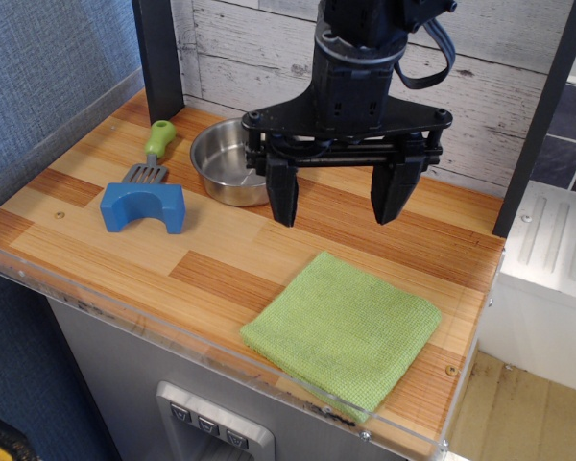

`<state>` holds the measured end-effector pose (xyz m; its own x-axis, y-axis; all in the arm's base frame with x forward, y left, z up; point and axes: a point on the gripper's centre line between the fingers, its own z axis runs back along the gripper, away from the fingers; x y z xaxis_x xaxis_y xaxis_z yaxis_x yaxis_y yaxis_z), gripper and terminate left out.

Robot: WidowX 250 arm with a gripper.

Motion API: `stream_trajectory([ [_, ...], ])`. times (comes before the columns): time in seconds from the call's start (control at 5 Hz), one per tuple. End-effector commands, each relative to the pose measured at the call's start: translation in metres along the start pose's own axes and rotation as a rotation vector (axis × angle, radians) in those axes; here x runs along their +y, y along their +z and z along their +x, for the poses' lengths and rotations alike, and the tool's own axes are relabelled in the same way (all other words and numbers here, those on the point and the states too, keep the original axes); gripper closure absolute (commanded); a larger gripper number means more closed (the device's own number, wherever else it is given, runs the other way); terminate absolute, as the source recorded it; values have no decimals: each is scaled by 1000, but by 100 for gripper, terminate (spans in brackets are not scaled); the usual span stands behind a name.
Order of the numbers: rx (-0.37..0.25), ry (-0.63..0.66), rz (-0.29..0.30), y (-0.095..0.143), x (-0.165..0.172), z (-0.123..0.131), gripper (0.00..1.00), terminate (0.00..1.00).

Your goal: Place the cloth under the bowl.

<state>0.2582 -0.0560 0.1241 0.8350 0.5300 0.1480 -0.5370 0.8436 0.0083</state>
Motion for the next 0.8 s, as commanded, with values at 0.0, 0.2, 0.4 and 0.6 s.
stream_trajectory([
  [0.0, 0, 0, 0, 0, 0, 0, 0, 0],
  [0.2, -11, -51, 15, -14, -5, -4, 0, 0],
  [0.4, -1, -104, 1, -28, -6, -10, 0, 0],
  [0.6, -2, -183, 12, -40, -7, -10, 0, 0],
])
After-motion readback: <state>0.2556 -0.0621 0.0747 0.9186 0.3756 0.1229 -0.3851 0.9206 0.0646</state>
